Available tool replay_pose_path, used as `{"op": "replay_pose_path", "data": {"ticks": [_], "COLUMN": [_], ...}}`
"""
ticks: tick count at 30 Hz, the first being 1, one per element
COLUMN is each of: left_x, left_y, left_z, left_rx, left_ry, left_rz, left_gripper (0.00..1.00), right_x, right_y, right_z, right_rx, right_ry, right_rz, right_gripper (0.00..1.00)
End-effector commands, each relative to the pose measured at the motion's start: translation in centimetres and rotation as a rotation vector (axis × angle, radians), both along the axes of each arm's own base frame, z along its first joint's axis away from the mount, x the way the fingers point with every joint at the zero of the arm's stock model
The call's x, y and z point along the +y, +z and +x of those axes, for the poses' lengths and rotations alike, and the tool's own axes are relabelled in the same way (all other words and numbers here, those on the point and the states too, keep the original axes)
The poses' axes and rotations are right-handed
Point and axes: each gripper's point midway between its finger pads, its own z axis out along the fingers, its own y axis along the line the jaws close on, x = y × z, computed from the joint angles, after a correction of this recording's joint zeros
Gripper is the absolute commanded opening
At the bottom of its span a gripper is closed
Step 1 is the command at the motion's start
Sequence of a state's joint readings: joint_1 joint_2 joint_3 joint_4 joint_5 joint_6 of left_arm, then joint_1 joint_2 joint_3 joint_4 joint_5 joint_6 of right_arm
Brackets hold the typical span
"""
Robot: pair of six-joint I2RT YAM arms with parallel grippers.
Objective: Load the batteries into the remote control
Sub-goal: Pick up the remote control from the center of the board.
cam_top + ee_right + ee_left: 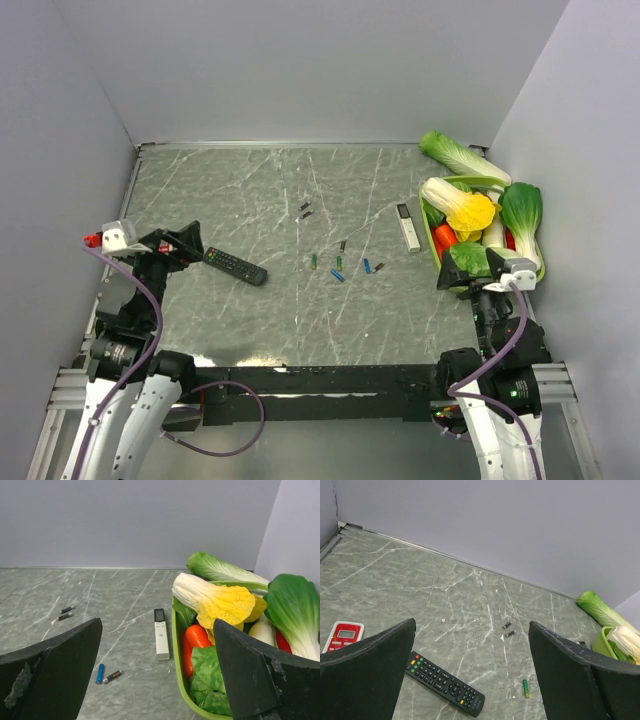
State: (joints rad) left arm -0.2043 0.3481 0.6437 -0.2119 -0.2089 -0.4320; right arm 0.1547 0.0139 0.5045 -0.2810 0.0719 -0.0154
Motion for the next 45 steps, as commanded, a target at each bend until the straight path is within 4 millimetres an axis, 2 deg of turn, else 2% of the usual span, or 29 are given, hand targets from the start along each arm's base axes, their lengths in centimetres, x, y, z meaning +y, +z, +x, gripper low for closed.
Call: {"op": "replay_pose_path", "data": {"ticks": [1, 6, 8, 9, 10, 12, 14, 15, 16, 17, 18, 19, 21, 22, 24, 25, 29, 31, 33, 34, 36, 37, 38, 40, 41, 42, 43, 44, 45], "left_x": [0.4, 0.7, 0.8, 0.8, 0.8, 0.7, 0.6, 0.5, 0.5, 0.5, 0.3, 0.3, 0.2, 0.1, 0.0, -0.1, -0.1, -0.1, -0.1, -0.2, -0.4, -0.4, -0.4, -0.3, -0.3, -0.3, -0.2, -0.3, -0.3], "left_y": [1.9, 1.9, 2.0, 2.1, 2.1, 2.3, 2.3, 2.5, 2.4, 2.5, 2.5, 2.6, 2.7, 2.7, 2.7, 2.8, 3.0, 3.1, 3.0, 3.1, 3.1, 3.0, 3.1, 3.1, 3.0, 3.1, 3.1, 3.0, 3.1], "left_z": [-0.6, -0.7, -0.9, -1.0, -1.0, -1.2, -1.3, -1.3, -1.4, -1.5, -1.6, -1.6, -1.8, -1.8, -2.0, -2.1, -2.4, -2.4, -2.4, -2.4, -2.4, -2.4, -2.4, -2.5, -2.5, -2.5, -2.5, -2.5, -2.5], "left_rx": [-0.036, -0.029, -0.036, -0.041, -0.041, -0.05, -0.051, -0.056, -0.055, -0.057, -0.06, -0.062, -0.067, -0.066, -0.071, -0.072, -0.085, -0.088, -0.086, -0.086, -0.086, -0.085, -0.085, -0.086, -0.085, -0.086, -0.086, -0.085, -0.085], "left_ry": [0.016, 0.033, 0.038, 0.038, 0.035, 0.028, 0.024, 0.021, 0.018, 0.016, 0.009, 0.009, 0.004, 0.0, -0.008, -0.012, -0.017, -0.015, -0.015, -0.018, -0.027, -0.028, -0.028, -0.024, -0.024, -0.022, -0.021, -0.024, -0.024], "left_rz": [-0.021, -0.03, -0.032, -0.033, -0.033, -0.035, -0.035, -0.037, -0.037, -0.036, -0.036, -0.037, -0.036, -0.036, -0.035, -0.034, -0.036, -0.037, -0.035, -0.035, -0.035, -0.033, -0.033, -0.033, -0.034, -0.035, -0.035, -0.033, -0.033], "left_gripper": [1.0, 0.99, 0.97, 0.97, 0.97, 0.97, 0.97, 0.97, 0.97, 0.97, 0.97, 0.97, 0.97, 0.97, 0.97, 0.97, 0.97, 0.97, 0.97, 0.97, 0.97, 0.97, 0.97, 0.97, 0.97, 0.97, 0.97, 0.97, 0.97], "right_x": [-2.1, -2.1, -1.4, -0.9, 0.5, 1.7, 3.5, 4.2, 5.0, 6.6, 7.3, 7.6, 8.1, 8.3, 8.0, 7.9, 7.1, 7.5, 8.1, 8.1, 8.5, 8.4, 8.3, 8.2, 7.5, 7.3, 6.9, 6.5, 6.1], "right_y": [4.2, 4.0, 3.1, 3.7, 3.1, 3.9, 2.9, 4.1, 2.4, 3.4, 3.1, 1.5, 1.4, -0.4, -1.0, -2.7, -5.5, -7.6, -8.3, -10.0, -10.6, -12.6, -12.4, -14.5, -14.3, -15.8, -16.2, -15.6, -17.0], "right_z": [-4.7, -3.9, -2.3, -2.4, -1.2, -1.0, 0.7, 0.7, 1.8, 1.7, 2.2, 3.4, 4.5, 5.7, 7.1, 8.4, 12.1, 13.8, 15.3, 16.3, 18.0, 18.9, 20.0, 21.5, 22.7, 23.3, 23.8, 24.9, 25.4], "right_rx": [-0.22, -0.107, 0.004, 0.044, 0.128, 0.202, 0.341, 0.358, 0.475, 0.493, 0.536, 0.634, 0.71, 0.809, 0.872, 0.943, 1.02, 1.073, 1.078, 1.122, 1.131, 1.177, 1.166, 1.212, 1.193, 1.225, 1.233, 1.212, 1.242], "right_ry": [-0.068, -0.081, -0.064, -0.043, 0.021, 0.082, 0.157, 0.192, 0.219, 0.31, 0.34, 0.34, 0.33, 0.318, 0.285, 0.262, 0.172, 0.168, 0.164, 0.143, 0.132, 0.105, 0.089, 0.063, 0.013, -0.006, -0.031, -0.066, -0.088], "right_rz": [0.127, 0.189, 0.183, 0.176, 0.149, 0.125, 0.114, 0.124, 0.12, 0.118, 0.119, 0.133, 0.183, 0.186, 0.161, 0.148, 0.076, 0.055, 0.044, 0.024, 0.002, -0.019, -0.023, -0.044, -0.068, -0.089, -0.106, -0.126, -0.146], "right_gripper": [1.0, 1.0, 1.0, 1.0, 1.0, 1.0, 1.0, 1.0, 1.0, 1.0, 1.0, 1.0, 1.0, 1.0, 1.0, 1.0, 1.0, 0.99, 0.99, 0.98, 0.97, 0.96, 0.95, 0.94, 0.93, 0.93, 0.93, 0.93, 0.92]}}
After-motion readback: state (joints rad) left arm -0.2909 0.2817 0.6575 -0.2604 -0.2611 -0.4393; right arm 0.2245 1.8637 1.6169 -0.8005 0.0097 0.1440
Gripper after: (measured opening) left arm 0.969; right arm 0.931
